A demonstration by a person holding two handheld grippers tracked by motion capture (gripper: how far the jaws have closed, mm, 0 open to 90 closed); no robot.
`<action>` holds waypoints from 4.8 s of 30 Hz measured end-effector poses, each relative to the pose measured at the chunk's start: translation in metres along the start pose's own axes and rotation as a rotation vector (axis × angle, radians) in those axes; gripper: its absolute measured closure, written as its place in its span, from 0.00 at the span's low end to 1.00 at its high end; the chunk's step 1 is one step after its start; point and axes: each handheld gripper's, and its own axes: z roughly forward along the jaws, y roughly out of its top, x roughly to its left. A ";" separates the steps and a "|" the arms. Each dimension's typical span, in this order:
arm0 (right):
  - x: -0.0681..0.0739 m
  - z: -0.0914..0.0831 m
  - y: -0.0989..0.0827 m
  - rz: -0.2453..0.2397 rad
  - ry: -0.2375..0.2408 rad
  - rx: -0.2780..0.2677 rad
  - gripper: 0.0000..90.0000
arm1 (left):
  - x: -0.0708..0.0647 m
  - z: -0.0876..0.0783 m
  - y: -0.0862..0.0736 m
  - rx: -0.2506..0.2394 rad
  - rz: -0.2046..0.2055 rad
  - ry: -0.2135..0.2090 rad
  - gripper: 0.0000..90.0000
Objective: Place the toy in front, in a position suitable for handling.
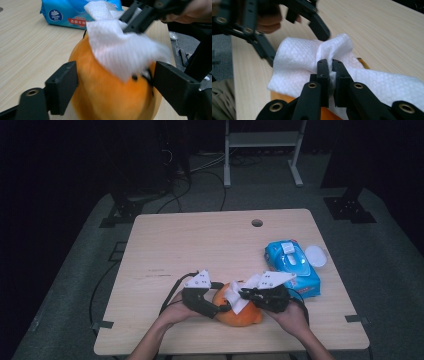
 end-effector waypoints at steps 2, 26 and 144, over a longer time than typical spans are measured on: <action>0.007 0.002 0.003 -0.023 0.006 0.001 0.93 | -0.001 0.002 -0.003 0.028 0.020 0.015 0.25; -0.003 -0.014 -0.014 0.038 0.004 -0.033 0.94 | 0.005 -0.005 -0.005 0.002 -0.020 -0.015 0.27; -0.002 -0.025 -0.027 0.044 -0.042 0.024 0.94 | 0.004 0.006 -0.011 0.051 -0.061 0.044 0.33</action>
